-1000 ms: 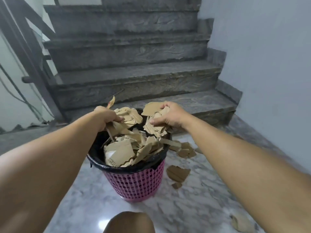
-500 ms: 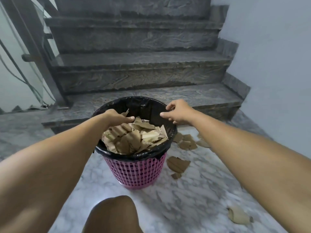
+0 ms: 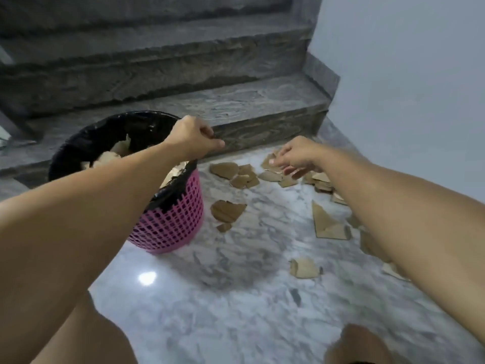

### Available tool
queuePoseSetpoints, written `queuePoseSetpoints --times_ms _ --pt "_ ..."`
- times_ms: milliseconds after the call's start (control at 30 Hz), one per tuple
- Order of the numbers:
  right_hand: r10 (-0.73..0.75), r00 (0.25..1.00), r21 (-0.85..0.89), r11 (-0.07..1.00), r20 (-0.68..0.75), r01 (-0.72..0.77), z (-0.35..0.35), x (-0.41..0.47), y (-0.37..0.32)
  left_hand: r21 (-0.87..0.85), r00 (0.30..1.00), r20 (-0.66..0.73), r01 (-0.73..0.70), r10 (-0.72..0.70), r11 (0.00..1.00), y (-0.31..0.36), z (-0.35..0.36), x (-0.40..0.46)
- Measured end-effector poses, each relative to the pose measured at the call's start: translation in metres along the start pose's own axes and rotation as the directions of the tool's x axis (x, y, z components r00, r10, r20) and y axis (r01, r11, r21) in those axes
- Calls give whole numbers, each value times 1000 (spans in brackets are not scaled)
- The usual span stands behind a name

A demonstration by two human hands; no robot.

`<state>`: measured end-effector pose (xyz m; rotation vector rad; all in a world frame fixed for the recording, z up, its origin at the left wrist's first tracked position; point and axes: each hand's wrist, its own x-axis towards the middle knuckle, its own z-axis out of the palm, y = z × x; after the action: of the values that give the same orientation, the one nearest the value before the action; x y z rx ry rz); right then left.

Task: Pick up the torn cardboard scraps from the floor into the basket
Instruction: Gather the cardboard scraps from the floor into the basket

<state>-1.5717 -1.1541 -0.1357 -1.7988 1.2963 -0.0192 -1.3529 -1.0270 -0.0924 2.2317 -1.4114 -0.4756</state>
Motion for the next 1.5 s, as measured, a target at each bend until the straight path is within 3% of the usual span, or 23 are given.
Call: queuePoseSetpoints --times_ms 200,333,533,700,867,1000,1167,1267,1367,1500 --pt "153 987 -65 987 48 -149 -38 4 125 52 958 284 17 -31 999 53 123 7" --pt "261 964 -122 959 42 -255 -48 3 214 157 874 481 -7 -70 988 65 218 -2" --pt "285 958 -225 935 22 -273 -33 -5 303 377 709 705 -408 28 831 52 336 -50" --pt "279 959 -314 908 -37 -277 -19 -11 356 412 712 702 -437 28 799 36 392 -79" --pt "209 947 -436 848 -245 -300 -20 -17 400 411 764 638 -439 92 799 40 408 -83" --pt "285 926 -468 802 -248 -372 -32 -16 416 379 789 613 -340 41 861 49 410 -73" --pt "334 909 -320 857 -251 -403 -33 -2 425 357 823 566 -188 -51 915 77 415 -65" --pt "428 867 -225 846 -257 -484 -26 9 420 243 841 537 -74 -70 967 85 425 -60" --pt "448 855 -212 838 -261 -503 -21 18 415 180 840 542 -136 17 974 87 432 -60" --pt "431 865 -139 869 -256 -474 -19 24 410 137 824 566 -133 33 982 81 431 -66"
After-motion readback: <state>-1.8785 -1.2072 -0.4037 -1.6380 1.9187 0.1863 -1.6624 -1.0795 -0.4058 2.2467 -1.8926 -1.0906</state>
